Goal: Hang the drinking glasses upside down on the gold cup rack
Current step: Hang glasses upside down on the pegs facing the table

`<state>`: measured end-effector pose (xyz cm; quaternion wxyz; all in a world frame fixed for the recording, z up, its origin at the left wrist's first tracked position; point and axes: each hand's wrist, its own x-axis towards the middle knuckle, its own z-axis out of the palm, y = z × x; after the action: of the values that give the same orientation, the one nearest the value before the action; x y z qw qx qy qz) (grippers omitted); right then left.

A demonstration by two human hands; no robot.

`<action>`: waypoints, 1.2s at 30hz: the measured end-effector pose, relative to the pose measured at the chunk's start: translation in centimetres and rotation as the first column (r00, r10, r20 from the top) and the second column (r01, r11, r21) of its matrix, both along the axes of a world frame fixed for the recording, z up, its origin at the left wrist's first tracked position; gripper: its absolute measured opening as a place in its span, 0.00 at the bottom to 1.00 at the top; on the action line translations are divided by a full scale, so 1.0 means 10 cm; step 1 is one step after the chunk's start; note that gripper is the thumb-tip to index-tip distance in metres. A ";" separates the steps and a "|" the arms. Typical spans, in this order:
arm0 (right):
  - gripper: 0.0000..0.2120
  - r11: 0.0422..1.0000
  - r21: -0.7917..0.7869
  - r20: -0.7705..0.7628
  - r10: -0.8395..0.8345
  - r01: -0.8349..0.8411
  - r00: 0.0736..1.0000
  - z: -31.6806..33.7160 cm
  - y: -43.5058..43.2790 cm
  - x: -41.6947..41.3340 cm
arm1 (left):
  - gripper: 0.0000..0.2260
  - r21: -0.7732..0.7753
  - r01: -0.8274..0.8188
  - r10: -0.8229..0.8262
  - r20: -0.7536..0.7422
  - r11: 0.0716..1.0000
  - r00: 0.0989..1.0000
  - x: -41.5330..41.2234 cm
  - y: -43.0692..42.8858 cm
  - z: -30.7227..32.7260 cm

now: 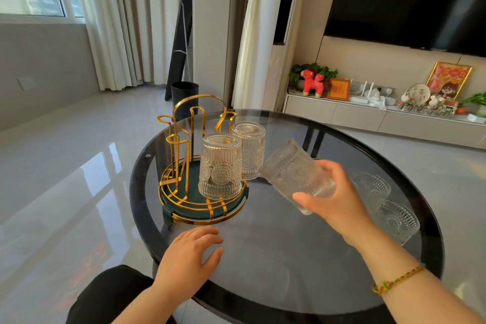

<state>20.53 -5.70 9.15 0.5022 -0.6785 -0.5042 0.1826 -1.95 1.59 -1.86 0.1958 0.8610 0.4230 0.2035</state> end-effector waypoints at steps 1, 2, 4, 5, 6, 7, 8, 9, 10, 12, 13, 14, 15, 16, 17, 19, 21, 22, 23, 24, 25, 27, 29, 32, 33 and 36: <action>0.24 1.000 0.008 0.019 0.007 -0.007 1.000 0.10 -0.02 0.01 | 0.12 -0.001 -0.013 0.013 0.043 1.000 0.999 -0.02 0.00 0.01; 0.24 1.000 0.014 0.029 0.018 -0.018 0.999 0.18 -0.03 0.02 | 0.10 0.016 -0.039 0.037 0.092 0.999 0.995 -0.04 0.00 0.04; 0.24 0.998 0.010 0.048 0.060 -0.061 0.997 0.35 -0.03 0.04 | 0.08 0.091 -0.138 0.120 0.177 0.986 0.977 -0.10 0.03 0.08; 0.25 0.996 0.008 0.062 0.083 -0.084 0.995 0.42 -0.03 0.04 | 0.07 0.123 -0.204 0.175 0.215 0.971 0.961 -0.14 0.07 0.09; 0.25 0.995 0.009 0.081 0.102 -0.103 0.992 0.49 -0.02 0.04 | 0.08 0.137 -0.273 0.232 0.257 0.952 0.938 -0.19 0.13 0.10; 0.26 0.993 0.010 0.105 0.117 -0.118 0.988 0.56 0.00 0.02 | 0.09 0.125 -0.333 0.286 0.292 0.935 0.913 -0.23 0.20 0.12; 0.26 0.991 0.010 0.129 0.130 -0.133 0.983 0.62 0.02 0.00 | 0.10 0.097 -0.377 0.332 0.307 0.921 0.892 -0.27 0.28 0.14; 0.26 0.989 0.013 0.147 0.144 -0.147 0.979 0.69 0.05 -0.02 | 0.12 0.064 -0.399 0.365 0.296 0.915 0.883 -0.31 0.35 0.15; 0.26 0.987 0.014 0.157 0.158 -0.162 0.975 0.76 0.08 -0.05 | 0.14 0.040 -0.405 0.382 0.260 0.914 0.887 -0.34 0.42 0.13; 0.31 0.982 0.009 0.167 0.185 -0.190 0.968 0.89 0.17 -0.13 | 0.20 -0.002 -0.387 0.381 0.186 0.922 0.906 -0.39 0.53 0.06; 0.33 0.979 0.003 0.179 0.198 -0.202 0.964 0.94 0.22 -0.18 | 0.22 -0.035 -0.381 0.380 0.177 0.924 0.908 -0.40 0.56 0.02; 0.35 0.977 0.000 0.201 0.209 -0.213 0.957 0.99 0.28 -0.24 | 0.23 -0.067 -0.381 0.387 0.186 0.922 0.903 -0.40 0.58 0.00; 0.38 0.973 -0.001 0.227 0.224 -0.230 0.948 1.02 0.36 -0.31 | 0.23 -0.090 -0.386 0.397 0.203 0.918 0.895 -0.40 0.59 -0.02; 0.39 0.969 0.001 0.252 0.239 -0.247 0.938 1.06 0.42 -0.37 | 0.23 -0.095 -0.389 0.401 0.217 0.916 0.890 -0.39 0.60 -0.02; 0.39 0.964 0.002 0.274 0.256 -0.267 0.927 1.10 0.48 -0.43 | 0.23 -0.091 -0.390 0.400 0.226 0.916 0.888 -0.38 0.59 -0.02; 0.34 0.952 -0.004 0.316 0.292 -0.307 0.903 1.16 0.63 -0.58 | 0.23 -0.080 -0.387 0.394 0.232 0.919 0.889 -0.39 0.59 -0.03; 0.31 0.942 0.010 0.348 0.310 -0.334 0.885 1.22 0.77 -0.70 | 0.23 -0.072 -0.374 0.380 0.231 0.925 0.896 -0.41 0.59 -0.04; 0.31 0.939 0.020 0.353 0.316 -0.344 0.881 1.25 0.83 -0.75 | 0.23 -0.077 -0.368 0.375 0.231 0.927 0.898 -0.41 0.59 -0.05; 0.31 0.936 0.027 0.354 0.319 -0.351 0.879 1.27 0.88 -0.79 | 0.23 -0.083 -0.361 0.370 0.236 0.929 0.898 -0.42 0.60 -0.05; 0.31 0.934 0.030 0.354 0.323 -0.356 0.878 1.30 0.93 -0.84 | 0.23 -0.087 -0.354 0.365 0.244 0.931 0.899 -0.42 0.61 -0.05; 0.32 0.932 0.028 0.359 0.328 -0.361 0.874 1.32 0.98 -0.89 | 0.23 -0.090 -0.347 0.358 0.252 0.934 0.899 -0.42 0.61 -0.05; 0.33 0.927 0.010 0.377 0.344 -0.375 0.860 1.32 1.09 -1.00 | 0.23 -0.090 -0.336 0.348 0.259 0.938 0.901 -0.43 0.62 -0.06; 0.34 0.921 -0.020 0.388 0.365 -0.389 0.846 1.30 1.18 -1.10 | 0.23 -0.090 -0.333 0.345 0.264 0.939 0.901 -0.44 0.63 -0.07; 0.34 0.912 -0.082 0.410 0.398 -0.401 0.821 1.22 1.31 -1.22 | 0.23 -0.075 -0.335 0.343 0.266 0.939 0.901 -0.45 0.64 -0.10; 0.34 0.908 -0.105 0.418 0.410 -0.406 0.810 1.18 1.33 -1.25 | 0.23 -0.068 -0.331 0.337 0.271 0.941 0.902 -0.45 0.64 -0.11; 0.35 0.897 -0.160 0.417 0.440 -0.412 0.796 1.04 1.41 -1.34 | 0.22 -0.041 -0.318 0.317 0.285 0.947 0.905 -0.46 0.66 -0.13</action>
<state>7.15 8.38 19.59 0.2995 -0.5859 -0.7385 0.1470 -6.52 8.18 -3.21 0.2169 0.7424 0.5237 0.3571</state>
